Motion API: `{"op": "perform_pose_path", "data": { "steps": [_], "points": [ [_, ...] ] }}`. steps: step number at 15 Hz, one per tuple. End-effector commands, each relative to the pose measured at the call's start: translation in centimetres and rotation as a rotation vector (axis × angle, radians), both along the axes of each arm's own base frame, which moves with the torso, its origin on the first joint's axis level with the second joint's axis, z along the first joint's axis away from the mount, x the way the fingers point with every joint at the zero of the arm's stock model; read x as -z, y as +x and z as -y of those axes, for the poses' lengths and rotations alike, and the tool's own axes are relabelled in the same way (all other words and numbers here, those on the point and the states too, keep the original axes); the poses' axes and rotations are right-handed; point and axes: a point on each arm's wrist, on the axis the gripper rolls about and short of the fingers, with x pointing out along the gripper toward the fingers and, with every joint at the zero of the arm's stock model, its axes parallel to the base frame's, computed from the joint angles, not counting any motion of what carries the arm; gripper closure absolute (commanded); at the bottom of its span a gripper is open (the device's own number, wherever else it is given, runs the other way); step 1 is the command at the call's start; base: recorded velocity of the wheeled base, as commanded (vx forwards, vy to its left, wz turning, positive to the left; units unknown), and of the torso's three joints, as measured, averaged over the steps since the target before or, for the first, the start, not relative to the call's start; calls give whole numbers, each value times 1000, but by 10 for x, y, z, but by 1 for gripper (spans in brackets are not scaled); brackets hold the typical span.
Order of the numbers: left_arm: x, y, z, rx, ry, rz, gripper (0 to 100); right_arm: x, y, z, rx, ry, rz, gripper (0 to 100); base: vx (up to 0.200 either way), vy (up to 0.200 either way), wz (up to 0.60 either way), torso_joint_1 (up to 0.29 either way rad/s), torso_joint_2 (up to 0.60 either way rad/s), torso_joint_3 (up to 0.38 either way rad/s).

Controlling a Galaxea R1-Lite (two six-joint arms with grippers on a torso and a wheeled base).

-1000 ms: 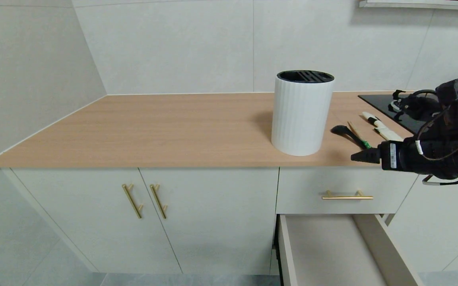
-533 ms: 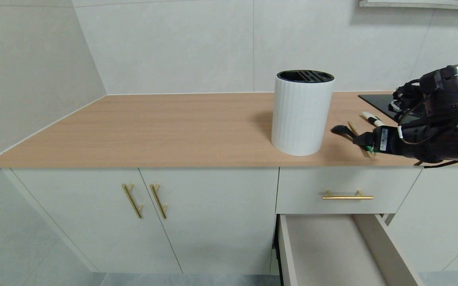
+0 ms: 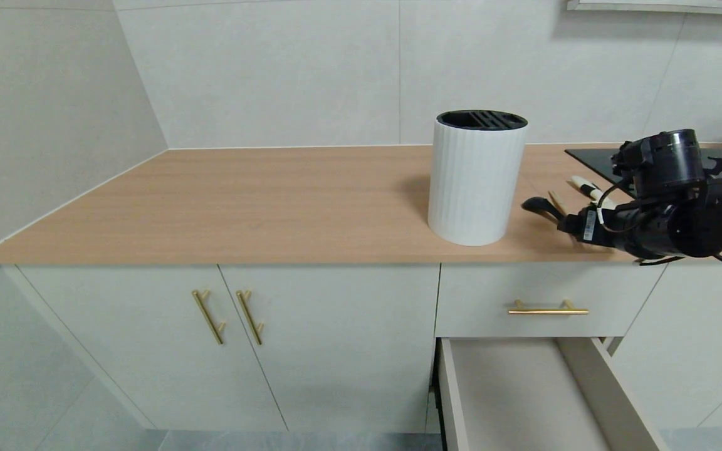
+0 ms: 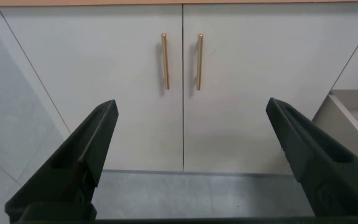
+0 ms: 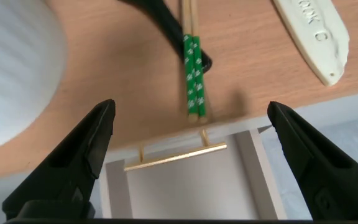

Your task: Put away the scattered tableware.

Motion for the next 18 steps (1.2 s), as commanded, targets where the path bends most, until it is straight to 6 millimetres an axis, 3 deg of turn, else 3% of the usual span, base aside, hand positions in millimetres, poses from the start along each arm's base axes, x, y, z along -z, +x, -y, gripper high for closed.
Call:
{"op": "perform_pose_path", "data": {
  "steps": [1,11,12,18],
  "points": [
    [0,0,0,-3,0,-1,0,10,7,1,8,-7,-27,0,0,0,0,0,0,0],
    [0,0,0,-1,0,-1,0,17,14,2,13,-7,-28,0,0,0,0,0,0,0],
    [0,0,0,-1,0,-1,0,19,15,2,15,-6,-31,100,0,0,0,0,0,0],
    [0,0,0,-1,0,-1,0,17,17,4,21,-4,-22,100,0,0,0,0,0,0]
  ]
}}
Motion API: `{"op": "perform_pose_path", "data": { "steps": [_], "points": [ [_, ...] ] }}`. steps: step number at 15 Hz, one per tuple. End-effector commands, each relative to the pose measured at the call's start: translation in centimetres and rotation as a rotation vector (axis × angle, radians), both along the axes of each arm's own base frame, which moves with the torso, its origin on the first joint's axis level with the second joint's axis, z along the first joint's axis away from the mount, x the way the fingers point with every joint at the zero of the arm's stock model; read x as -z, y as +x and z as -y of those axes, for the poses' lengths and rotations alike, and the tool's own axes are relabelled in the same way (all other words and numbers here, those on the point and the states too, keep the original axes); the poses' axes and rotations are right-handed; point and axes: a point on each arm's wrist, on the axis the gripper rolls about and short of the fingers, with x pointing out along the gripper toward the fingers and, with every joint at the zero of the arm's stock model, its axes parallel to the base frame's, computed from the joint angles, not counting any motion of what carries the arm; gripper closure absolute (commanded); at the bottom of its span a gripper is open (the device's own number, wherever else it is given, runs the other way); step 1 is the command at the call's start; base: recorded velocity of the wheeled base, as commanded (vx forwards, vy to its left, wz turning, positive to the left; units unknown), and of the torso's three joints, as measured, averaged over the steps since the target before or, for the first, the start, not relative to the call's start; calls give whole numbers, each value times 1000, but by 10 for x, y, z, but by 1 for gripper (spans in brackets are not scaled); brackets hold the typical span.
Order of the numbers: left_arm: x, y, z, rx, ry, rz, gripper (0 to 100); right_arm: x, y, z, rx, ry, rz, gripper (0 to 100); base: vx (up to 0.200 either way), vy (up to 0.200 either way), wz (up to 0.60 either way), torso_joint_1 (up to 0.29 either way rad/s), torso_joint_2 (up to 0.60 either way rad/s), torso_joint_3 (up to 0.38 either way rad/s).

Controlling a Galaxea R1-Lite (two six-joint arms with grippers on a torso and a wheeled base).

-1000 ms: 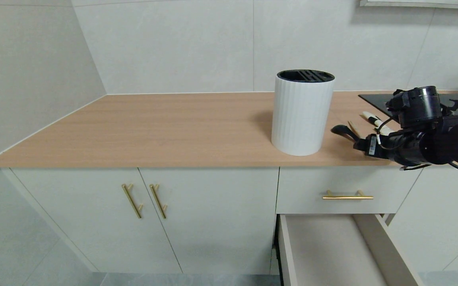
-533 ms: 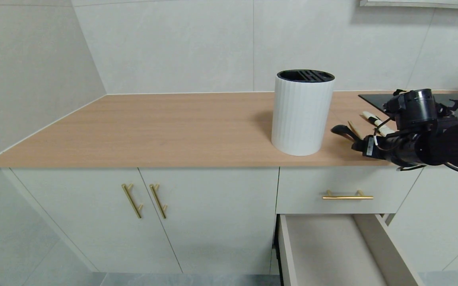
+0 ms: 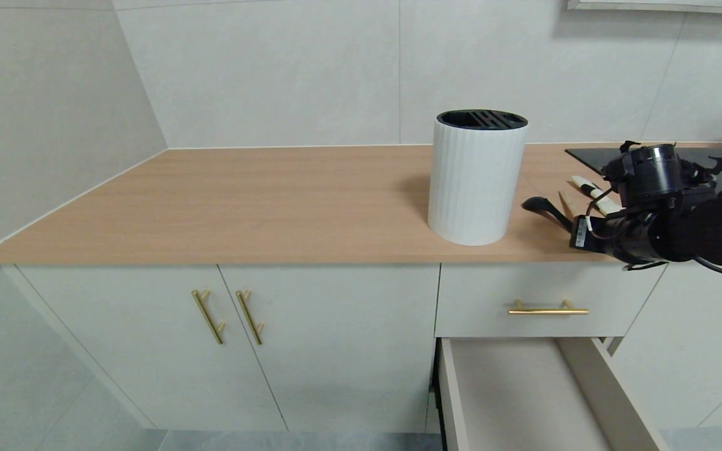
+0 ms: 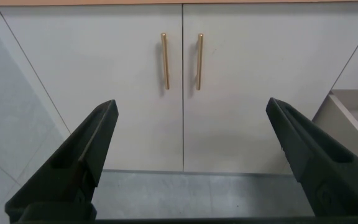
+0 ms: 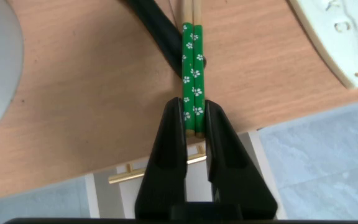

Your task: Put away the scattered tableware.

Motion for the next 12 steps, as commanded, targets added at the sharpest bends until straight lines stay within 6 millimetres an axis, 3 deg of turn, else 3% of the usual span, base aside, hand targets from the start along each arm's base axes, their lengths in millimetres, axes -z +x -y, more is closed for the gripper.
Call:
{"op": "perform_pose_path", "data": {
  "steps": [1,7,12],
  "points": [
    [0,0,0,-1,0,-1,0,-1,0,0,1,0,3,100,0,0,0,0,0,0],
    [0,0,0,-1,0,-1,0,-8,-5,1,1,8,21,100,0,0,0,0,0,0],
    [0,0,0,-1,0,-1,0,-47,-45,5,-20,30,109,100,0,0,0,0,0,0]
  ]
}}
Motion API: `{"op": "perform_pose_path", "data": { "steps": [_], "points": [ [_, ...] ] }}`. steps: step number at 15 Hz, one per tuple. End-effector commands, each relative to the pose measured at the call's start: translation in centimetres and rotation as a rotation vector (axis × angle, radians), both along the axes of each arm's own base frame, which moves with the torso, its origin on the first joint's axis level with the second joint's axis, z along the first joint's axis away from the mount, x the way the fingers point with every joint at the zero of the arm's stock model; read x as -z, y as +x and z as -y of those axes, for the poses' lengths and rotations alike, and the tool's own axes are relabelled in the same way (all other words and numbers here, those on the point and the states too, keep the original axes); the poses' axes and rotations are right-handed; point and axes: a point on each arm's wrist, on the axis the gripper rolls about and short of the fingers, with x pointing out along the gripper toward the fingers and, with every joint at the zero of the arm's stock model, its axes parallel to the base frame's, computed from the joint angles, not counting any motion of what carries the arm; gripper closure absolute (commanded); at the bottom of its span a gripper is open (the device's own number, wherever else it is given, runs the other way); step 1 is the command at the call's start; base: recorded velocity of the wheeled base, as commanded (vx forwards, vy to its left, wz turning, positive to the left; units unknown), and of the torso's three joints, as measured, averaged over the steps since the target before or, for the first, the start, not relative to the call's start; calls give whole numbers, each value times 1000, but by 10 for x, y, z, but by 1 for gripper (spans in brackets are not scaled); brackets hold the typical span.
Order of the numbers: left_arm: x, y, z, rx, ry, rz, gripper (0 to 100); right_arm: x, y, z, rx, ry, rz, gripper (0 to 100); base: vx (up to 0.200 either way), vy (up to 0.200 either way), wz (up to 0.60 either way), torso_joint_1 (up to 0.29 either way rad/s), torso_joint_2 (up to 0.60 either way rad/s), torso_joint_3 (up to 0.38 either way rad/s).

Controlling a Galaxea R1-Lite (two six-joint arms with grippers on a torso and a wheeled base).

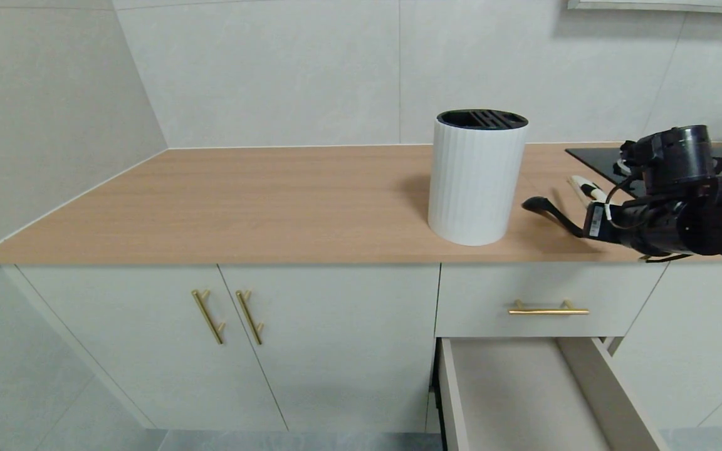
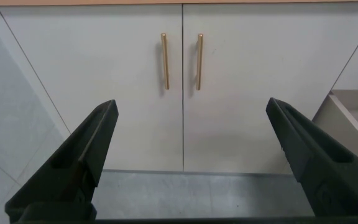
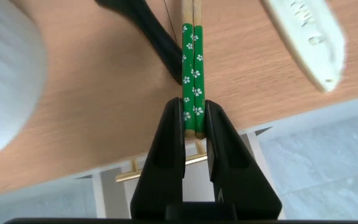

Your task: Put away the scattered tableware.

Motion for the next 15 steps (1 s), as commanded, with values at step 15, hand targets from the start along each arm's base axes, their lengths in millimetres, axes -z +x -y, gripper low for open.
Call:
{"op": "perform_pose_path", "data": {
  "steps": [15],
  "points": [
    [0,0,0,-1,0,-1,0,-68,-202,8,-618,184,-203,100,0,0,0,0,0,0]
  ]
}}
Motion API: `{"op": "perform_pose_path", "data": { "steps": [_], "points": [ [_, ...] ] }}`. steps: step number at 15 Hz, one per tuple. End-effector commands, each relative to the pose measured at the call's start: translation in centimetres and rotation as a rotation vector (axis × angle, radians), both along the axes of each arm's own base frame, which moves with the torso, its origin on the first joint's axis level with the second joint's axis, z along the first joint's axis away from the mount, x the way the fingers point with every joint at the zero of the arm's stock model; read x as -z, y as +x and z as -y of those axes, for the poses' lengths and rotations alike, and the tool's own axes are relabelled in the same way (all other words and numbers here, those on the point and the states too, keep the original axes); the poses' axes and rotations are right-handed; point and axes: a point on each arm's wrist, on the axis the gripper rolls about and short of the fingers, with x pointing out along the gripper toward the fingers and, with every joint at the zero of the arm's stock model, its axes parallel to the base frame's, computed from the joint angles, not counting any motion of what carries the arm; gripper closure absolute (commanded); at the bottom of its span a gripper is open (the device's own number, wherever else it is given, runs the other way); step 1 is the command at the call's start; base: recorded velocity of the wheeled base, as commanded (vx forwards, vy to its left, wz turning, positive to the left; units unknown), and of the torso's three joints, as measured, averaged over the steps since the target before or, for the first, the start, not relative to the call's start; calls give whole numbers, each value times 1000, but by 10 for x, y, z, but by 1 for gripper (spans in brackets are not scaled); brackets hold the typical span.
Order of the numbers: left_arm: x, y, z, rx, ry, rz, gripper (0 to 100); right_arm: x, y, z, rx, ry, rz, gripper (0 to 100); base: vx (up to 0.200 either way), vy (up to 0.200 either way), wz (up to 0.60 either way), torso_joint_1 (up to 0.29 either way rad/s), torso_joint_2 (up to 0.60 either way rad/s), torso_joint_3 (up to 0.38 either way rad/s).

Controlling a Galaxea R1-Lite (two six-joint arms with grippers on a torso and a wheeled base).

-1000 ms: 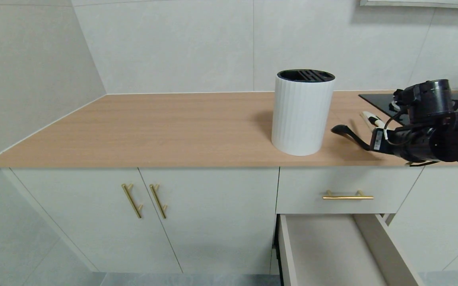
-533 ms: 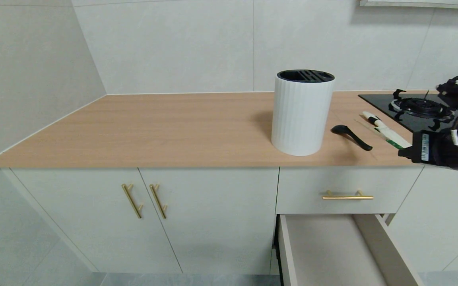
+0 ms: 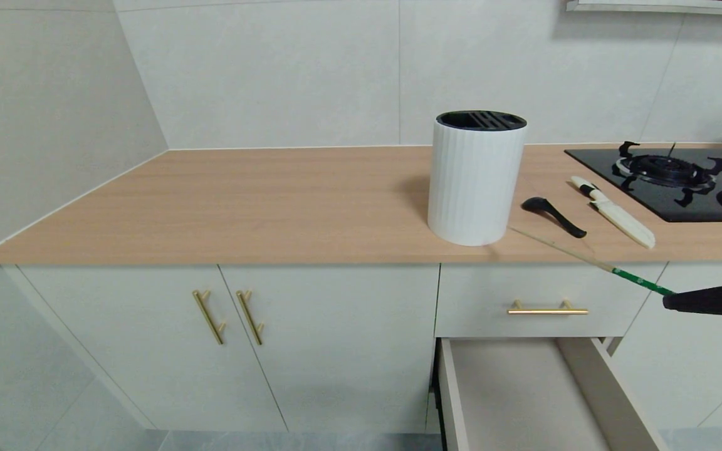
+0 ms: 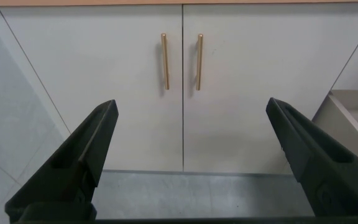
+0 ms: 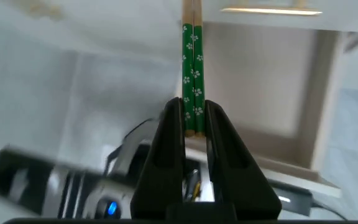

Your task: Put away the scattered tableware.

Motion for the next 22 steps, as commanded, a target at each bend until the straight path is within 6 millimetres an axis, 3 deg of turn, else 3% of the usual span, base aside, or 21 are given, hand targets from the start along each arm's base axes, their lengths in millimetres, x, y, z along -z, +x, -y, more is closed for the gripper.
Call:
{"op": "perform_pose_path", "data": {
  "steps": [1,13,22],
  "points": [
    [0,0,0,-1,-1,-1,0,2,-12,3,-49,5,15,100,0,0,0,0,0,0],
    [0,0,0,-1,-1,-1,0,40,10,-8,-135,-111,-122,100,0,0,0,0,0,0],
    [0,0,0,-1,-1,-1,0,53,23,-14,-136,-135,-187,100,0,0,0,-47,119,76]
  ]
}}
